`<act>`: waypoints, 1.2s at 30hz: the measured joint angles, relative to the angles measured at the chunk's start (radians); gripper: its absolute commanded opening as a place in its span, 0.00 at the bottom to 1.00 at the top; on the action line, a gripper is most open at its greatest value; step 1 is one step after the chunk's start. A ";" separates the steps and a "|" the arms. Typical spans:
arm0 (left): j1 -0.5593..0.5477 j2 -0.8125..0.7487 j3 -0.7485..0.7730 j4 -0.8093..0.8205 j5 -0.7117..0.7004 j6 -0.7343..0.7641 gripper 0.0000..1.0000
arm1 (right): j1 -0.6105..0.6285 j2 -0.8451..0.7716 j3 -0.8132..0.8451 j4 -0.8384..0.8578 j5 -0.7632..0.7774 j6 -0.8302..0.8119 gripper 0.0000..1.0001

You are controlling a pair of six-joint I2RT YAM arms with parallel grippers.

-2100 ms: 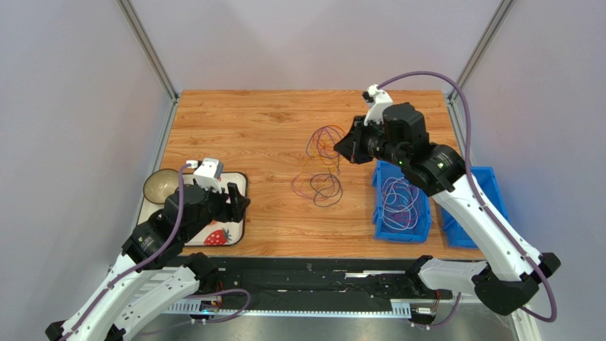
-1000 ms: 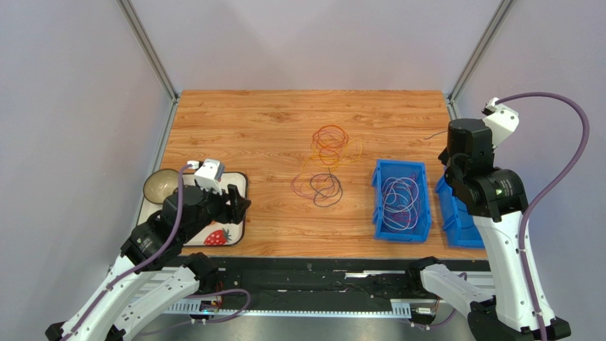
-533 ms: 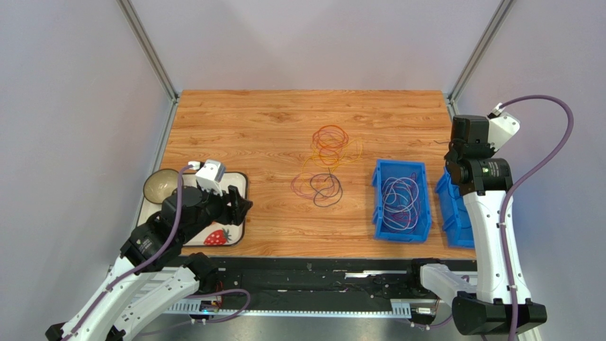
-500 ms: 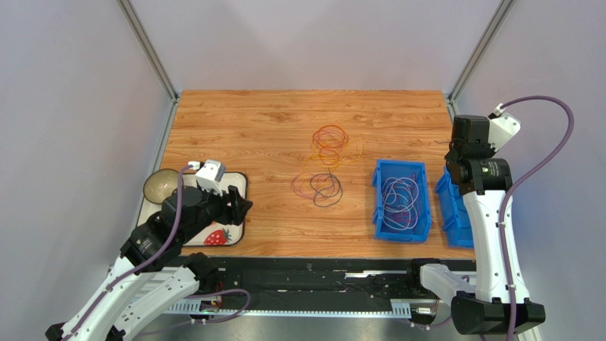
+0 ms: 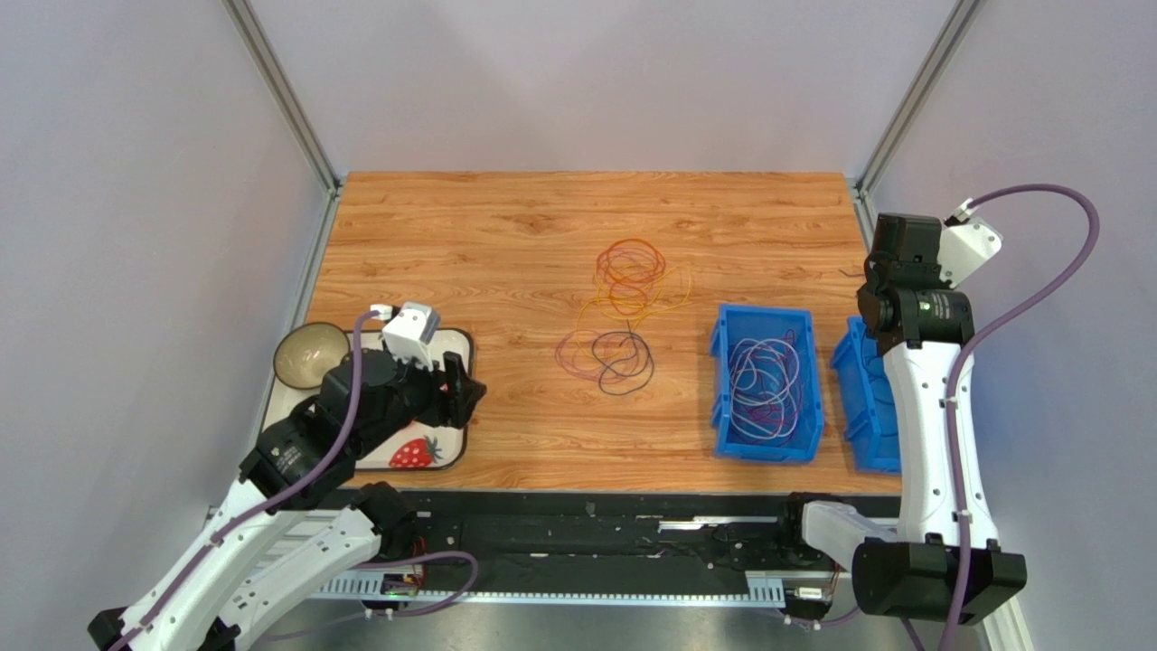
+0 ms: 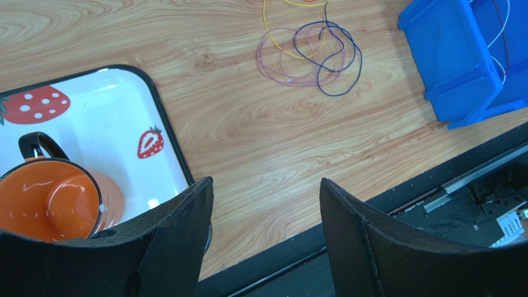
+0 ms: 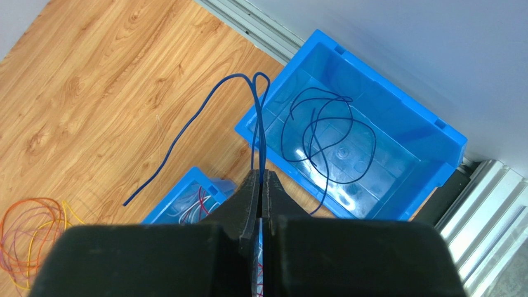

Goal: Untangle the cables

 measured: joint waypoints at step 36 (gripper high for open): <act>0.000 0.109 0.000 0.000 0.026 0.008 0.71 | -0.357 0.126 -0.236 -0.029 -0.007 0.218 0.00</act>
